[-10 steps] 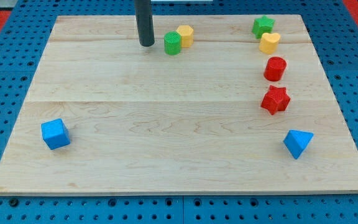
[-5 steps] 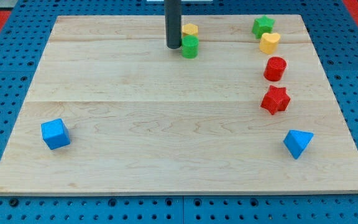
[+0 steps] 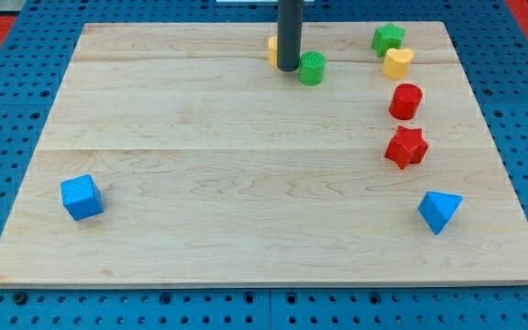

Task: Move the green circle above the red star

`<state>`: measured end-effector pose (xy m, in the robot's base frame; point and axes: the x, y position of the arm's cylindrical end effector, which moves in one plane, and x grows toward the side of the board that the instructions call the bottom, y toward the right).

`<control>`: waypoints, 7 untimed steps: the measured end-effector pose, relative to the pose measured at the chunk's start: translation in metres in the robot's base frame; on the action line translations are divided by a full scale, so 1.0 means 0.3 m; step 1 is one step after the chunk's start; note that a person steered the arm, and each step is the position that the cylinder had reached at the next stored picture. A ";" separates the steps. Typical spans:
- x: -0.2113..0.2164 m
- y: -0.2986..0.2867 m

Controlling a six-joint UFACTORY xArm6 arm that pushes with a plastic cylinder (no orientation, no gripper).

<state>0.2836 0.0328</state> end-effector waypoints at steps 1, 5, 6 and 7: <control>0.000 0.021; 0.035 0.206; 0.076 0.297; 0.119 0.384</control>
